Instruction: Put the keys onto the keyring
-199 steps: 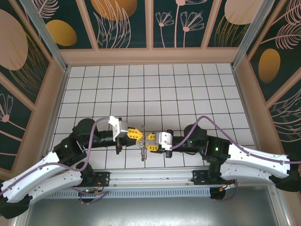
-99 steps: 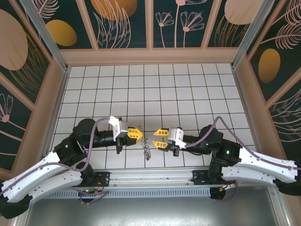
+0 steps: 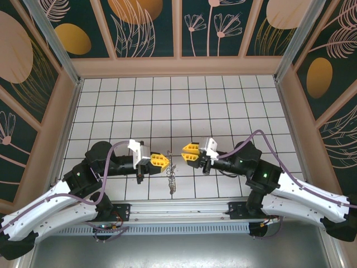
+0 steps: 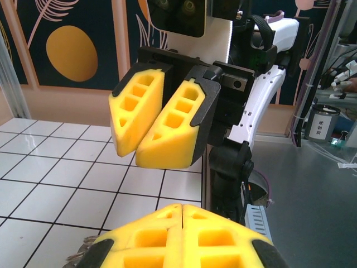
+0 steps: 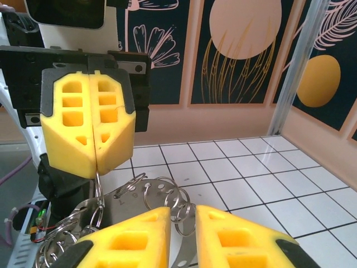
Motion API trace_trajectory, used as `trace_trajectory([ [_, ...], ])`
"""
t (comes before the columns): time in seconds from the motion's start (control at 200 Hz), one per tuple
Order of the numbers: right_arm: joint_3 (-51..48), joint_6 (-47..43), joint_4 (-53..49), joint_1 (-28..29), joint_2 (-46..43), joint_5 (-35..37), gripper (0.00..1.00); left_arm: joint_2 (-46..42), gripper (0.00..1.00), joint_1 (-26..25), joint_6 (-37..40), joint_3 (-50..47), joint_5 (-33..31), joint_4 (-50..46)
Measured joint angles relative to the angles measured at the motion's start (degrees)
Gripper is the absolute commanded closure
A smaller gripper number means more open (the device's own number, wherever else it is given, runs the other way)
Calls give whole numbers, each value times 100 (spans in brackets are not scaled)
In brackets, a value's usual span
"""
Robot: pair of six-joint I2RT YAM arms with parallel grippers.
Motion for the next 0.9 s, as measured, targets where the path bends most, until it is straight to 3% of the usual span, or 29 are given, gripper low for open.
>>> trace_trajectory([
  [0.33, 0, 2, -4, -39, 372, -730, 87, 0, 100, 0, 0, 0, 87, 48],
  [0.901, 0, 0, 7, -39, 415, -1384, 87, -9, 100, 0, 0, 0, 87, 85],
])
